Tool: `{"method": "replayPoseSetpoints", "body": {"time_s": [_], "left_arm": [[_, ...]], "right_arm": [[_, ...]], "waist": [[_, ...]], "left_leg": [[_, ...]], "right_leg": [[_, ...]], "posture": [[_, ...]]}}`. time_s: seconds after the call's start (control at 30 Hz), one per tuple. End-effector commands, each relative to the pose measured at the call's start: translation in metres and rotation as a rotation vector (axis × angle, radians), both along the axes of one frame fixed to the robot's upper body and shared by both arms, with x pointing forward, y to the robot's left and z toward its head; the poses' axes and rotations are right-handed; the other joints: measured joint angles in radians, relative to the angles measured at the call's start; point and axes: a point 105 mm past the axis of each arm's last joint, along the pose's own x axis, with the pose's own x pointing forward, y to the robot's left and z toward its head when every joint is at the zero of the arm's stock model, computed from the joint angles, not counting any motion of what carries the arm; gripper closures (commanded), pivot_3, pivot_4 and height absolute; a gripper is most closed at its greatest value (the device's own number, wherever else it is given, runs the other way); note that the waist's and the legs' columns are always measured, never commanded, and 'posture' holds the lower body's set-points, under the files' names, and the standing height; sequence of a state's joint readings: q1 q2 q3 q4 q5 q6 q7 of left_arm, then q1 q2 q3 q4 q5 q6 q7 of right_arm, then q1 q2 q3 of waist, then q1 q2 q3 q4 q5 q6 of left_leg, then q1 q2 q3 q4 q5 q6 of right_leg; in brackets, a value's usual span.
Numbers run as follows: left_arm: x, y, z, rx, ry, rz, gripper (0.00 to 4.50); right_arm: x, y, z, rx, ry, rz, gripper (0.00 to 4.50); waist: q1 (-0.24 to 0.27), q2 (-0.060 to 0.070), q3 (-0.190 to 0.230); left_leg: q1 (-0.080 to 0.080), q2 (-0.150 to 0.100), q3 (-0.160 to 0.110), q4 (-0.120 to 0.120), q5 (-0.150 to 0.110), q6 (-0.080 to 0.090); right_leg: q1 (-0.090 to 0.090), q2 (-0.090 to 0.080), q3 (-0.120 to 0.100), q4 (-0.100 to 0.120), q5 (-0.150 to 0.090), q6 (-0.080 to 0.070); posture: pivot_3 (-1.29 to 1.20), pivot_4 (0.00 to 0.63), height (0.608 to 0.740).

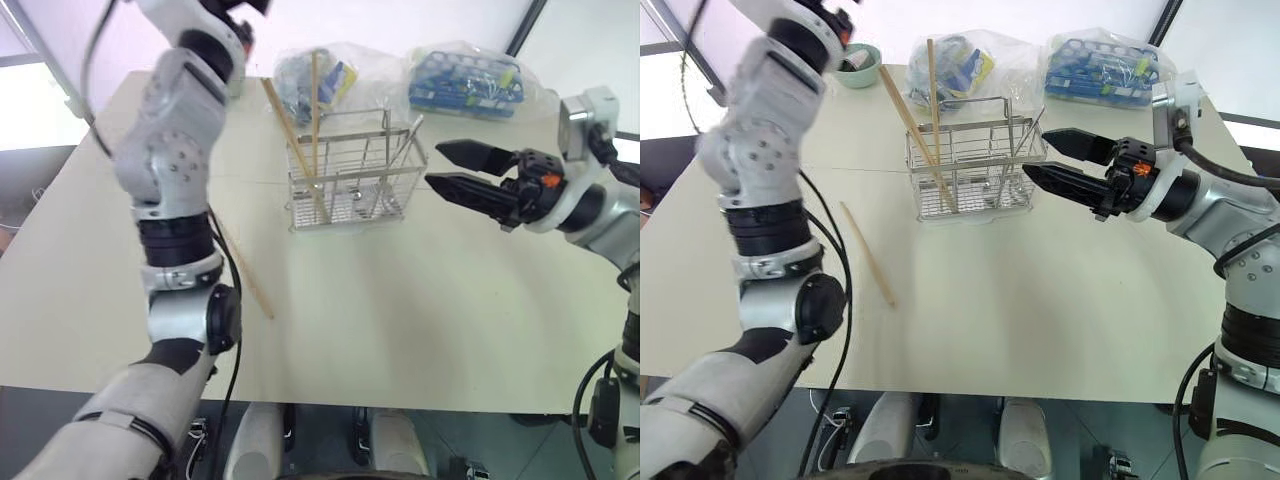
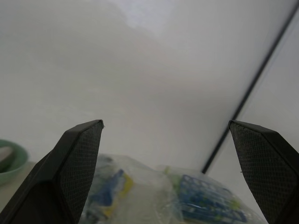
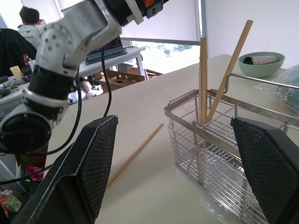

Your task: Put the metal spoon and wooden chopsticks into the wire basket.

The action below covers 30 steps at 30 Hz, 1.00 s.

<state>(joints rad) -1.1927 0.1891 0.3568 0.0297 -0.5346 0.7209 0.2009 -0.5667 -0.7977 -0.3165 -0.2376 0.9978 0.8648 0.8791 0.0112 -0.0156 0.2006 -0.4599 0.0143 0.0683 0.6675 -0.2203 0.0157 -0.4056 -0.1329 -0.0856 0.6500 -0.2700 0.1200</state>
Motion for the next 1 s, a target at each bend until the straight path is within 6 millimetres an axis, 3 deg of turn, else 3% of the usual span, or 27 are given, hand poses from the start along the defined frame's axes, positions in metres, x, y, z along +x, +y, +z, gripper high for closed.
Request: {"method": "replayPoseSetpoints", "body": {"time_s": [0.03, 0.13, 0.2, 0.43, 0.6, 0.93, 1.0], "left_arm": [[0.003, 0.043, -0.023, 0.040, 0.229, 0.255, 0.03], [0.009, 0.066, -0.095, 0.059, 0.577, 0.369, 0.03], [0.008, 0.063, -0.129, 0.071, 0.715, 0.357, 0.03], [-0.007, 0.041, -0.197, 0.145, 1.016, 0.251, 0.03], [-0.015, 0.036, -0.222, 0.159, 1.153, 0.221, 0.03], [-0.015, 0.024, -0.236, 0.184, 1.219, 0.202, 0.03], [-0.012, 0.024, -0.235, 0.179, 1.204, 0.205, 0.90]], "right_arm": [[-0.001, 0.001, 0.010, 0.010, -0.053, 0.016, 0.51], [0.001, 0.003, 0.010, 0.013, -0.053, 0.029, 0.51], [0.002, 0.004, 0.010, 0.014, -0.055, 0.038, 0.51], [-0.007, 0.015, 0.012, -0.014, -0.080, 0.114, 0.51], [-0.007, 0.015, 0.011, -0.027, -0.079, 0.116, 0.51], [-0.004, 0.011, 0.003, -0.021, -0.060, 0.059, 0.51], [-0.003, 0.011, 0.003, -0.016, -0.059, 0.052, 0.51]], "waist": [[0.000, 0.000, 0.000], [0.004, 0.000, 0.000], [0.005, 0.000, -0.001], [0.005, -0.004, 0.000], [0.001, -0.004, 0.000], [0.004, -0.004, 0.000], [0.004, -0.003, 0.000]], "left_leg": [[0.000, 0.000, 0.000, 0.000, 0.000, 0.000], [0.001, 0.000, -0.001, 0.000, 0.000, 0.000], [0.001, -0.001, -0.001, 0.000, 0.000, 0.000], [-0.002, -0.001, -0.003, 0.002, 0.000, -0.001], [-0.001, -0.001, -0.003, 0.001, 0.001, -0.002], [-0.001, -0.002, -0.003, 0.001, 0.001, -0.002], [-0.001, -0.001, -0.003, 0.001, 0.001, -0.002]], "right_leg": [[0.000, 0.000, 0.000, 0.000, 0.000, 0.000], [0.000, 0.000, 0.000, 0.001, 0.000, 0.000], [0.001, 0.000, 0.000, 0.001, 0.000, 0.000], [-0.001, 0.000, 0.000, 0.001, 0.000, 0.001], [-0.001, 0.001, 0.000, 0.001, 0.000, 0.001], [0.000, 0.000, 0.000, 0.001, 0.000, 0.001], [-0.001, 0.000, 0.000, 0.001, 0.000, 0.001]], "posture": [[0.00, 0.150, 0.710], [0.00, 0.150, 0.710], [0.00, 0.150, 0.710], [0.00, 0.150, 0.710], [0.00, 0.150, 0.710], [0.00, 0.150, 0.710], [0.00, 0.150, 0.710]]}}
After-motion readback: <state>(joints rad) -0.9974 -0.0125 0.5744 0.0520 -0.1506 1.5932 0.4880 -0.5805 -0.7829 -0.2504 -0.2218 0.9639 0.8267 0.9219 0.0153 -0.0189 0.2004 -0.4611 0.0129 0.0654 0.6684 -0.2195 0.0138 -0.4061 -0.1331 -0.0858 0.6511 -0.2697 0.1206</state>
